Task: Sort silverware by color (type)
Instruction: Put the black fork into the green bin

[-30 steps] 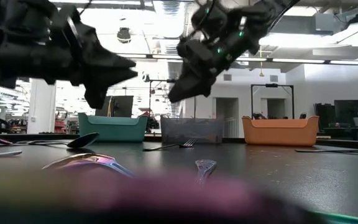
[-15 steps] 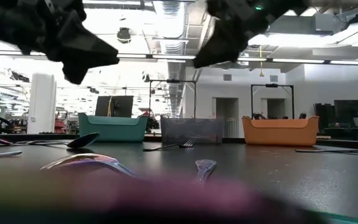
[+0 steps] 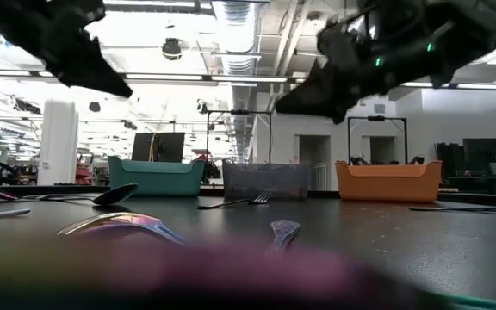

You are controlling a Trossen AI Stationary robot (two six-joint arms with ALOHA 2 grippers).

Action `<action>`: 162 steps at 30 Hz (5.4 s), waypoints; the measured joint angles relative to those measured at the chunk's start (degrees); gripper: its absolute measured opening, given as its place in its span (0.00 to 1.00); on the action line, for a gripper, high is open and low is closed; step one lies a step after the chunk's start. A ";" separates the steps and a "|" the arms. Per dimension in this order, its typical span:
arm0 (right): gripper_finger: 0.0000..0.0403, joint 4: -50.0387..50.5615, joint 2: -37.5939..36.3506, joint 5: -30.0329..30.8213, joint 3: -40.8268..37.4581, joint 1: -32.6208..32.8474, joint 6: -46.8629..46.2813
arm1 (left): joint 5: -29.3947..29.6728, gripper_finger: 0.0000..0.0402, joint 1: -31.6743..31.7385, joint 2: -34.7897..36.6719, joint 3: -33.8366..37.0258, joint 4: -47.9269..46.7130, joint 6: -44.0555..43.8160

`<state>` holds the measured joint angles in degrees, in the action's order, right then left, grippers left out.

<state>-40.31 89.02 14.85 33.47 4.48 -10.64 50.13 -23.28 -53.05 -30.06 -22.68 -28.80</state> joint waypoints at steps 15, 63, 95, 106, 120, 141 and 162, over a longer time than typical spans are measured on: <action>0.27 -11.22 9.54 10.77 13.74 -8.97 30.46 | -28.33 0.21 45.97 1.18 0.04 18.69 34.48; 0.44 16.98 20.53 -15.37 14.13 -20.91 -22.05 | -38.52 0.21 35.64 -21.71 4.83 36.85 17.47; 0.02 7.89 8.89 -15.89 13.95 -10.52 16.65 | -43.12 0.21 34.79 -22.06 4.85 48.30 19.26; 0.02 10.22 2.72 -13.99 13.95 -6.83 30.41 | -55.53 0.21 32.55 -22.06 4.59 54.19 18.71; 0.02 9.44 3.15 -14.23 13.97 -6.24 27.41 | -46.10 0.21 28.21 -22.08 -4.27 42.56 25.36; 0.03 8.09 3.14 -14.71 14.02 -6.92 27.01 | -47.31 0.21 27.72 -22.17 -5.25 41.22 28.19; 0.03 10.37 3.06 -13.69 14.10 -7.79 23.41 | -41.41 0.07 27.84 -33.80 -7.34 52.34 30.81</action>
<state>-29.94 92.09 1.17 47.57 -3.31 12.77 8.73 4.56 -86.85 -37.41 29.66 2.01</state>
